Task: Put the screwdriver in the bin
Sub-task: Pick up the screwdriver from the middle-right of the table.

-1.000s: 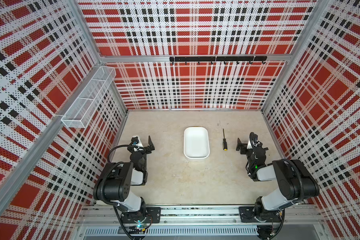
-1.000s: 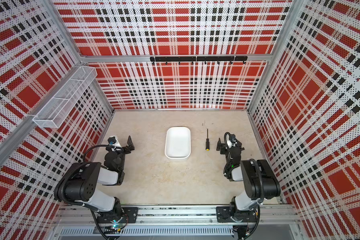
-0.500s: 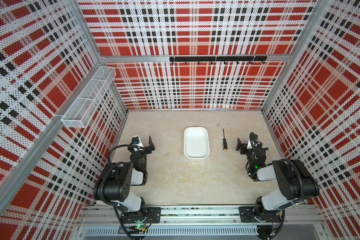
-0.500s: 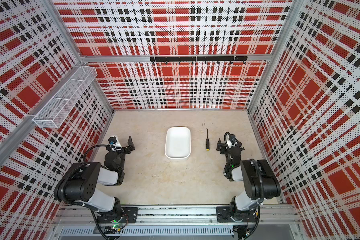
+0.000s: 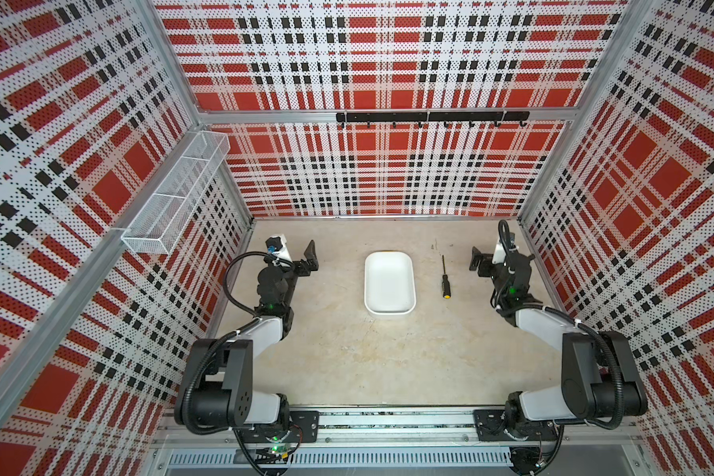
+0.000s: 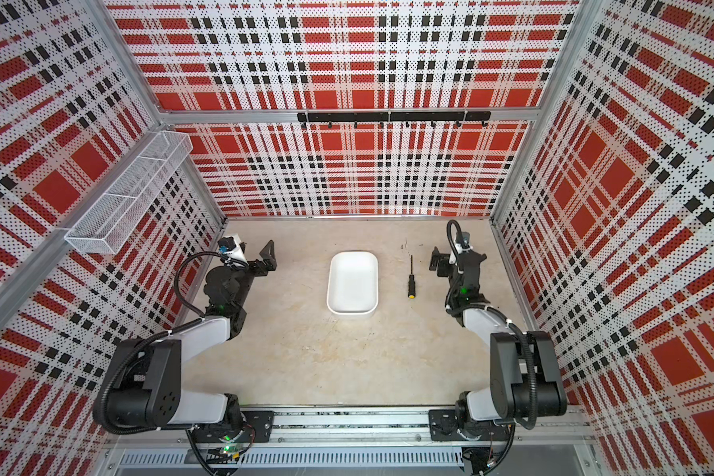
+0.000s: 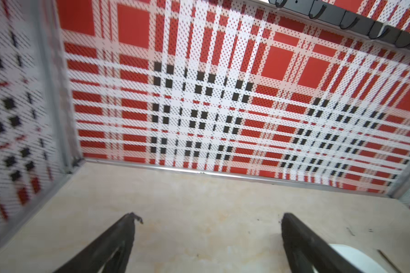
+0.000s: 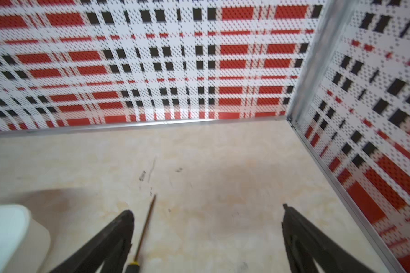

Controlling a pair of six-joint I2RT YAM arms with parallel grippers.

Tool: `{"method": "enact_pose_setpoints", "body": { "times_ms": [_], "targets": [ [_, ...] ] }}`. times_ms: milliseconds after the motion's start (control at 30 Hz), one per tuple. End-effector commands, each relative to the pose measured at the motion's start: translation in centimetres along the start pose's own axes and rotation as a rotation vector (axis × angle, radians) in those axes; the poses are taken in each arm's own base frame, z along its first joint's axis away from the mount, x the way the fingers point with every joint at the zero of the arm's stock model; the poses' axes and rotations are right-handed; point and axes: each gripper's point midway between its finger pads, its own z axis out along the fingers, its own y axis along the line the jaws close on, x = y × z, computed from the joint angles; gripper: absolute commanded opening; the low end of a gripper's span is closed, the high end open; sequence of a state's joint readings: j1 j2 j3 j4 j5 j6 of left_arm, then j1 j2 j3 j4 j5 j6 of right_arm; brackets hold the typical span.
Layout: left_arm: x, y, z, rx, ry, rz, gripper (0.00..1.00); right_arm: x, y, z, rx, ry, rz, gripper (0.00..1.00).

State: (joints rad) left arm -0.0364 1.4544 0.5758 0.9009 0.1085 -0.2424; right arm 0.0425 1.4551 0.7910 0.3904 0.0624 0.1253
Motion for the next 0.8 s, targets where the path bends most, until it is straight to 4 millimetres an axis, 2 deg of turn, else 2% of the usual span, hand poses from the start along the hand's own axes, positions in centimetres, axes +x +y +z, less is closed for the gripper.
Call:
{"method": "enact_pose_setpoints", "body": {
  "times_ms": [0, 167, 367, 600, 767],
  "targets": [
    [3.5, -2.5, 1.6, 0.152, 0.156, -0.255, 0.98, 6.0, 2.0, 0.5, -0.096, 0.389, 0.058, 1.00],
    [6.2, -4.8, 3.3, 0.277, 0.274, -0.398, 0.98, 8.6, 5.1, 0.7, -0.139, 0.583, 0.037, 1.00],
    [7.2, -5.5, 2.8, 0.261, 0.315, -0.440, 0.98, 11.6, 7.8, 0.1, -0.175, 0.699, 0.057, 0.98],
    [10.6, -6.3, 2.4, 0.203, 0.457, -0.431, 0.98, 14.2, 8.0, 0.3, -0.135, 0.781, 0.100, 0.93],
    [13.5, -7.5, 2.4, 0.127, 0.597, -0.306, 0.98, 15.5, 8.3, 0.4, -0.126, 0.825, 0.095, 0.89]
  ]
}}
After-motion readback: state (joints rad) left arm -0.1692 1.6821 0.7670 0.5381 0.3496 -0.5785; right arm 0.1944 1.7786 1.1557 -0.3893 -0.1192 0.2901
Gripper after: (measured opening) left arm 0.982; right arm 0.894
